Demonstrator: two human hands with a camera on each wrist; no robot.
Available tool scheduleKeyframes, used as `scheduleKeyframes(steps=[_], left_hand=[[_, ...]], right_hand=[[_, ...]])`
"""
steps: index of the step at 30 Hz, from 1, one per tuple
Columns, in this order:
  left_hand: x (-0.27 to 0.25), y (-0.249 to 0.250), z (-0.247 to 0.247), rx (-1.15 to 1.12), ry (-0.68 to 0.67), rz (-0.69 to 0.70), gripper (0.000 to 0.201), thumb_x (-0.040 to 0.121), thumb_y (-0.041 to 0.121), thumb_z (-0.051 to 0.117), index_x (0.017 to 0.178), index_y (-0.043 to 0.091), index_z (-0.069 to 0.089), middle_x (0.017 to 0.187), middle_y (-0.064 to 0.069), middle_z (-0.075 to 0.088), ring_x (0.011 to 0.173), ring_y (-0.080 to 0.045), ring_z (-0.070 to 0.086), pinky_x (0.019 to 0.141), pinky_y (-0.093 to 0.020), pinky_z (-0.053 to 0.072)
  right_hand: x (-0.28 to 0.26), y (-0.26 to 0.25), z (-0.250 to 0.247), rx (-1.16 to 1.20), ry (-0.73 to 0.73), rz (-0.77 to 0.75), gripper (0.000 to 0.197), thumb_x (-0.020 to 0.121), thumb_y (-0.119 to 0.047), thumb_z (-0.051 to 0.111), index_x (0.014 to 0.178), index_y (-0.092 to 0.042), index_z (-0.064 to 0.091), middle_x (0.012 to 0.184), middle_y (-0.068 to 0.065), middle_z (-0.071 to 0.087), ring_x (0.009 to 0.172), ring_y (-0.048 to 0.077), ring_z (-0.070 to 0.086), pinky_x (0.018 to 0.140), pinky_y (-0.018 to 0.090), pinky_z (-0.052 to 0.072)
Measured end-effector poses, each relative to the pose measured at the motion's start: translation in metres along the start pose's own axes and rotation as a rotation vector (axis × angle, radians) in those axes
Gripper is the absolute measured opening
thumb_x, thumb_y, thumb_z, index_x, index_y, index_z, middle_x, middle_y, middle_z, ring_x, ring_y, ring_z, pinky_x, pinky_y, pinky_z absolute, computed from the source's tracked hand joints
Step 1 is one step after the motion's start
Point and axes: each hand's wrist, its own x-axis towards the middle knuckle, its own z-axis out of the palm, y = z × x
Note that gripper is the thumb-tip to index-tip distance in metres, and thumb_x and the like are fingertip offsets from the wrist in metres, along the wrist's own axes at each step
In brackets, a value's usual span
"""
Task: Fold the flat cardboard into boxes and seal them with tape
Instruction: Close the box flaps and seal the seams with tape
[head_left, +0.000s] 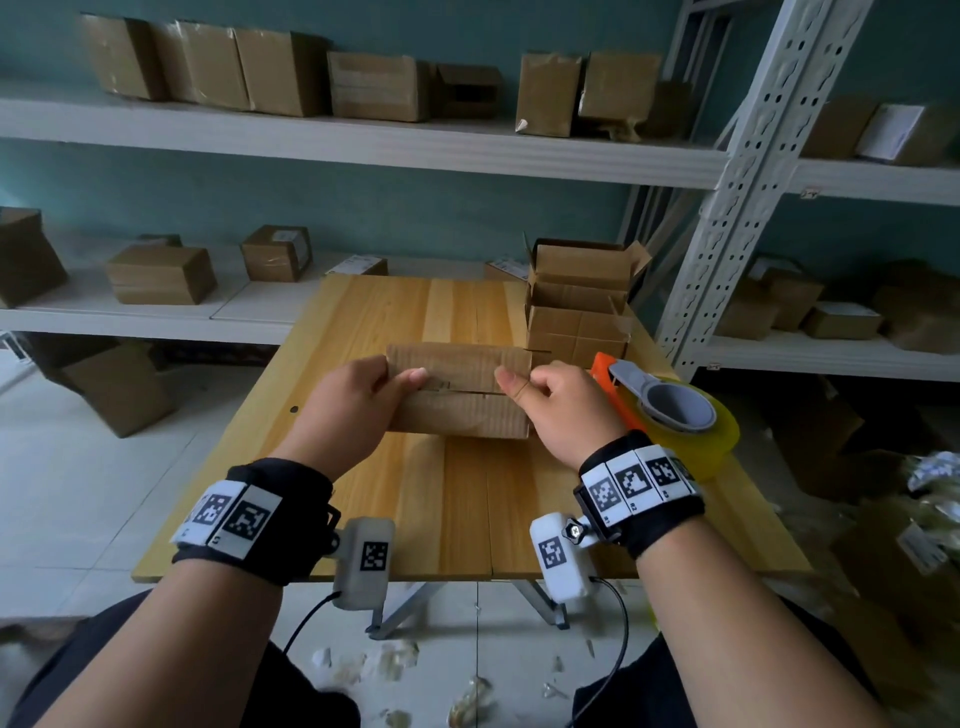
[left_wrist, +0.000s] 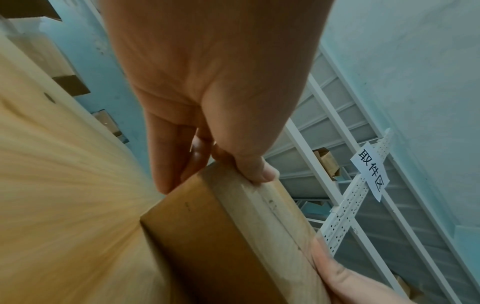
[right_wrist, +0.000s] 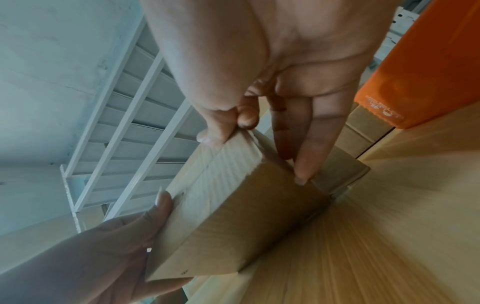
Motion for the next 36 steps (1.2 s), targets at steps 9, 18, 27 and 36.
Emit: scheduleKeyframes(steps=[9, 18, 27, 36], left_hand=[[-0.003, -0.004, -0.001, -0.044, 0.047, -0.002, 0.048, 0.101, 0.056, 0.058, 0.084, 0.012, 0.065, 0.08, -0.01, 0.067, 0.076, -0.03, 0.065, 0.064, -0.04, 0.053], [-0.005, 0.003, 0.015, 0.017, -0.006, -0.103, 0.075, 0.062, 0.073, 0.087, 0.108, 0.023, 0.057, 0.099, 0.011, 0.061, 0.087, -0.005, 0.059, 0.064, -0.022, 0.049], [-0.005, 0.007, 0.013, 0.001, 0.124, -0.097, 0.043, 0.078, 0.051, 0.09, 0.069, 0.02, 0.06, 0.063, 0.005, 0.057, 0.058, -0.013, 0.052, 0.05, -0.024, 0.034], [-0.008, 0.01, 0.009, 0.004, 0.129, 0.049, 0.061, 0.098, 0.06, 0.063, 0.06, 0.011, 0.067, 0.053, -0.007, 0.059, 0.05, -0.026, 0.056, 0.048, -0.042, 0.047]], right_hand=[[0.001, 0.003, -0.003, 0.045, -0.059, 0.083, 0.057, 0.1, -0.066, 0.05, 0.072, -0.016, 0.048, 0.072, -0.002, 0.045, 0.06, 0.013, 0.045, 0.059, 0.03, 0.034], [-0.001, 0.0, -0.002, -0.094, -0.12, 0.159, 0.048, 0.087, -0.073, 0.064, 0.095, -0.026, 0.062, 0.076, -0.014, 0.061, 0.069, 0.004, 0.059, 0.055, 0.019, 0.04], [0.005, 0.012, -0.001, -0.008, -0.132, 0.134, 0.032, 0.09, -0.049, 0.076, 0.105, -0.022, 0.068, 0.096, -0.005, 0.071, 0.09, 0.016, 0.07, 0.086, 0.046, 0.062], [-0.007, -0.003, -0.011, 0.012, -0.091, 0.245, 0.079, 0.075, -0.096, 0.049, 0.091, -0.02, 0.065, 0.08, -0.004, 0.07, 0.074, 0.014, 0.068, 0.071, 0.034, 0.059]])
